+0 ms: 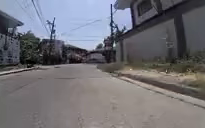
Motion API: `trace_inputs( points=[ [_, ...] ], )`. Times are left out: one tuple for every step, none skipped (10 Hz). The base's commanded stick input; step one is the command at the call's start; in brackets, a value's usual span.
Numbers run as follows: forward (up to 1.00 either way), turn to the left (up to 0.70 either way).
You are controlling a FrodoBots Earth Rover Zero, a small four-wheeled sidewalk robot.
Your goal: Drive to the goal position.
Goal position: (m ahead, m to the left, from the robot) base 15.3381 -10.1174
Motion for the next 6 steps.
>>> trace_inputs(
  points=[
    [1.0,0.0],
    [1.0,0.0],
    [1.0,0.0],
    [1.0,0.0],
    [1.0,0.0],
    [1.0,0.0]
  ],
)
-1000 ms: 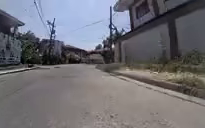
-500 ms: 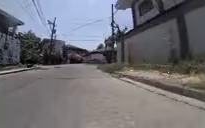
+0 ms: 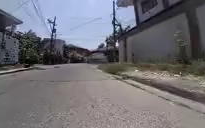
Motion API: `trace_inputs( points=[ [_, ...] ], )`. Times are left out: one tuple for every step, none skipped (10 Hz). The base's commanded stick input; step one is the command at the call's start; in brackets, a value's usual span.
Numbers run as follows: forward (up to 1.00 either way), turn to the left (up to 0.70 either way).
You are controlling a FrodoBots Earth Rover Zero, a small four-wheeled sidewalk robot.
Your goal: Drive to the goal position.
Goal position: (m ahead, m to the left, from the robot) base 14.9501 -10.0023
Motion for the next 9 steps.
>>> trace_inputs(
  points=[
    [1.0,0.0],
    [1.0,0.0],
    [1.0,0.0],
    [1.0,0.0],
    [1.0,0.0],
    [1.0,0.0],
    [1.0,0.0],
    [1.0,0.0],
    [1.0,0.0]
  ],
)
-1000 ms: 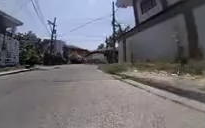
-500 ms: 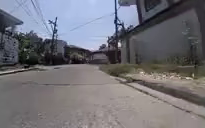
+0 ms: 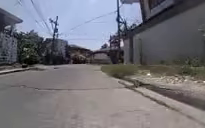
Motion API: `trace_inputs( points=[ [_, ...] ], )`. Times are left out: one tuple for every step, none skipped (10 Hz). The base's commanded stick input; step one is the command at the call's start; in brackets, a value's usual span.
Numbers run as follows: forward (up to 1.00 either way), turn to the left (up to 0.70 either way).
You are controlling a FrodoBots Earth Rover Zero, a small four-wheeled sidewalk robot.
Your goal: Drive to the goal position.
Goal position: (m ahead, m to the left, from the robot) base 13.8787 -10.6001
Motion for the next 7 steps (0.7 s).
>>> trace_inputs(
  points=[
    [1.0,0.0],
    [1.0,0.0],
    [1.0,0.0],
    [1.0,0.0],
    [1.0,0.0],
    [1.0,0.0],
    [1.0,0.0]
  ],
)
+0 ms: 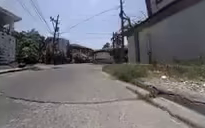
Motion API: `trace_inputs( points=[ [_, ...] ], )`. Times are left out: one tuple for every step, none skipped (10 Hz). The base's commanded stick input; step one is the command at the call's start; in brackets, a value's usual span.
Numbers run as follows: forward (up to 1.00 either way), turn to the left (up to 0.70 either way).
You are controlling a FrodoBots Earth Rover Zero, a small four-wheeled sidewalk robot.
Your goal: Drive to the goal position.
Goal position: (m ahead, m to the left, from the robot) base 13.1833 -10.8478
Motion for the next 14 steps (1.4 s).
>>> trace_inputs(
  points=[
    [1.0,0.0],
    [1.0,0.0],
    [1.0,0.0],
    [1.0,0.0],
    [1.0,0.0],
    [1.0,0.0],
    [1.0,0.0],
    [1.0,0.0],
    [1.0,0.0],
    [1.0,0.0],
    [1.0,0.0],
    [1.0,0.0],
    [1.0,0.0],
    [1.0,0.0]
  ],
)
